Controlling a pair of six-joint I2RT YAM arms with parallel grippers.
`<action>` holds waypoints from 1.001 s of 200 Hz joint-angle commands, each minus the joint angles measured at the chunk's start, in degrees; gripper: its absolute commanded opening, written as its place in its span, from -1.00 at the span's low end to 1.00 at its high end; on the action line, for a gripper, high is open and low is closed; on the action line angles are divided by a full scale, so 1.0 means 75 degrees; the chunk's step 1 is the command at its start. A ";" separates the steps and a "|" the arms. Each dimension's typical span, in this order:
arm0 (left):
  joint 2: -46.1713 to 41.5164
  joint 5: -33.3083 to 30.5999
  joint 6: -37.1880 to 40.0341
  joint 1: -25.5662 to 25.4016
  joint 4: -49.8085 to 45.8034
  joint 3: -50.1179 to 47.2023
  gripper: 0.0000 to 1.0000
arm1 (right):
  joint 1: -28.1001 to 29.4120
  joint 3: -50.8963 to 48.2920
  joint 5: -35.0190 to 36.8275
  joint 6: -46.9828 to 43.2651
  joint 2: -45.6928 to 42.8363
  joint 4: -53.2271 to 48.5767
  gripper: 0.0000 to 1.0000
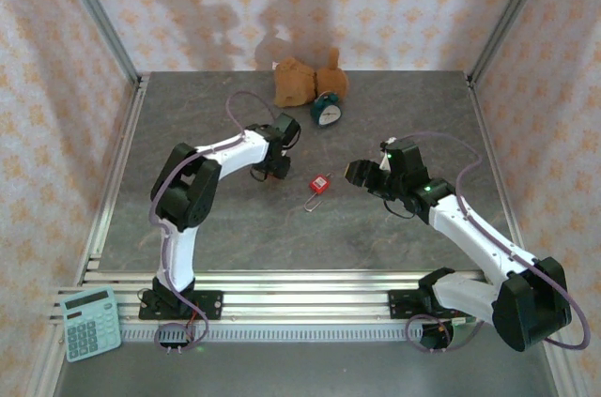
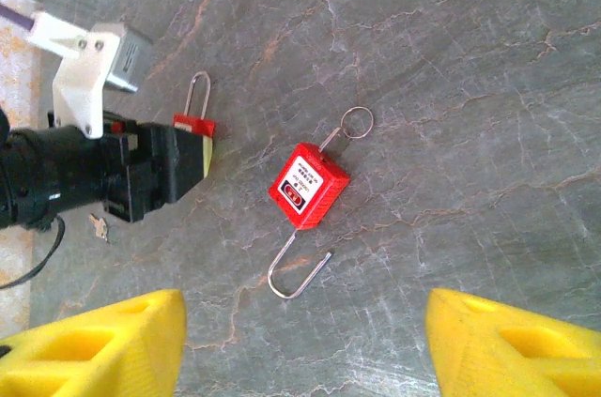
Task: Unlock with the key
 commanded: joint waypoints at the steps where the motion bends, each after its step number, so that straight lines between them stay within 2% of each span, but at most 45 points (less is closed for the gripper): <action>1: -0.0605 0.0069 -0.0638 0.0035 0.0058 -0.0644 -0.09 | 0.0039 0.0073 0.0001 0.0093 0.0011 0.0134 0.35; 17: -0.1081 0.0452 -0.1021 -0.0083 0.0375 -0.1190 0.04 | 0.0039 0.0072 -0.0055 0.0099 0.0069 0.0196 0.34; 39: -0.1645 0.0677 -0.1407 -0.0182 0.0632 -0.1748 0.38 | 0.0039 0.0072 -0.0110 0.0104 0.0171 0.0290 0.34; 62: -0.2345 0.0194 -0.1563 -0.0150 0.0614 -0.2089 0.66 | 0.0051 0.0151 -0.0164 0.0019 0.0242 0.0268 0.34; 72: -0.2665 -0.0162 -0.1614 -0.0105 0.0451 -0.2100 0.71 | 0.0046 0.0180 -0.0152 -0.0021 0.0239 0.0258 0.34; 93: -0.3168 -0.1084 -0.1843 0.0242 -0.0011 -0.2145 0.64 | 0.0041 0.0172 -0.0134 -0.0086 0.0238 0.0228 0.34; 107: -0.3402 -0.1514 -0.2077 0.0638 -0.0118 -0.2389 0.48 | 0.0041 0.0134 -0.0123 -0.0086 0.0242 0.0267 0.34; 133: -0.3739 -0.1301 -0.2470 0.1424 -0.0037 -0.3113 0.15 | 0.0047 0.0021 -0.0177 -0.0062 0.0271 0.0381 0.29; 159: -0.3866 -0.1364 -0.2402 0.1540 0.0014 -0.3607 0.13 | 0.0039 -0.0078 -0.0486 -0.0012 0.0360 0.0609 0.14; 200: -0.3632 -0.1605 -0.2550 0.1563 0.0160 -0.4054 0.00 | 0.0051 -0.0127 -0.0569 0.0023 0.0470 0.0726 0.10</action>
